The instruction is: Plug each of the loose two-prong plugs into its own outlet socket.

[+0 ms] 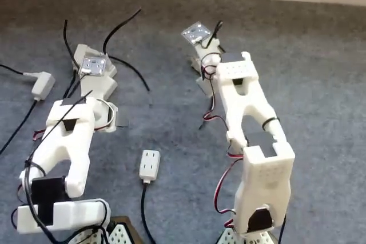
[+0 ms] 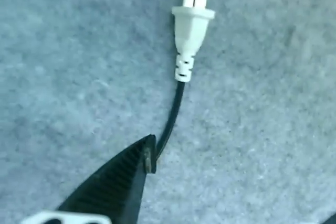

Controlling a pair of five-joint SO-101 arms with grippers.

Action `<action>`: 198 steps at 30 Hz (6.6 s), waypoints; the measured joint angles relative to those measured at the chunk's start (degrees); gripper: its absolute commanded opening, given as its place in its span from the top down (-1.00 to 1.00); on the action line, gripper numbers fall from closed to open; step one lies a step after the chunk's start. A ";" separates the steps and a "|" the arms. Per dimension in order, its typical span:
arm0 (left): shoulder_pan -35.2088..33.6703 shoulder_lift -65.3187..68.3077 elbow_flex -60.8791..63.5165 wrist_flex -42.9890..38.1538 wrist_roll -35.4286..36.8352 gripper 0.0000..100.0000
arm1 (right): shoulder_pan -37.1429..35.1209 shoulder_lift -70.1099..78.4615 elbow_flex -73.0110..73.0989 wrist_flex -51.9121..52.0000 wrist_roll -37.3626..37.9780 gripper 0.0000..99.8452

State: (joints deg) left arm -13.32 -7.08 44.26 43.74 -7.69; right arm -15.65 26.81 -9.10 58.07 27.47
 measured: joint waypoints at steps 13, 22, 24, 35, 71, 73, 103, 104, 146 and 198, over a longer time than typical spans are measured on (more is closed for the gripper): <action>0.00 0.00 0.53 0.00 0.00 0.36 | -2.46 6.51 -0.09 -3.87 0.00 -0.03; 0.00 0.00 0.62 0.00 0.00 0.36 | -2.55 9.76 -2.55 -4.22 0.09 0.58; 0.00 0.00 0.70 0.00 0.00 0.36 | -2.55 9.76 -2.64 -3.87 0.09 0.86; 0.00 0.00 0.70 0.00 0.00 0.36 | 0.26 9.85 -5.80 6.86 -0.88 0.99; 0.00 0.00 0.70 0.00 0.00 0.36 | -2.11 -64.26 78.68 5.36 20.66 0.93; 0.00 0.00 0.70 0.00 0.00 0.36 | -2.20 -64.26 78.51 5.54 20.66 0.78; 0.00 0.00 0.70 0.00 0.00 0.36 | -17.76 -64.35 82.73 -12.48 10.11 0.87; 0.00 0.00 0.70 0.00 0.00 0.36 | -16.97 -64.26 82.73 -13.36 10.02 0.82; 1.05 -0.88 3.78 -0.53 -2.55 0.36 | -17.85 -39.91 64.79 -4.13 4.75 0.52; 17.76 -16.79 -8.09 37.89 -0.97 0.23 | 6.86 -85.19 71.74 9.93 -10.90 0.99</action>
State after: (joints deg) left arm 4.44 -23.87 36.18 81.63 -8.66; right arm -8.79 -58.37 62.64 68.00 16.57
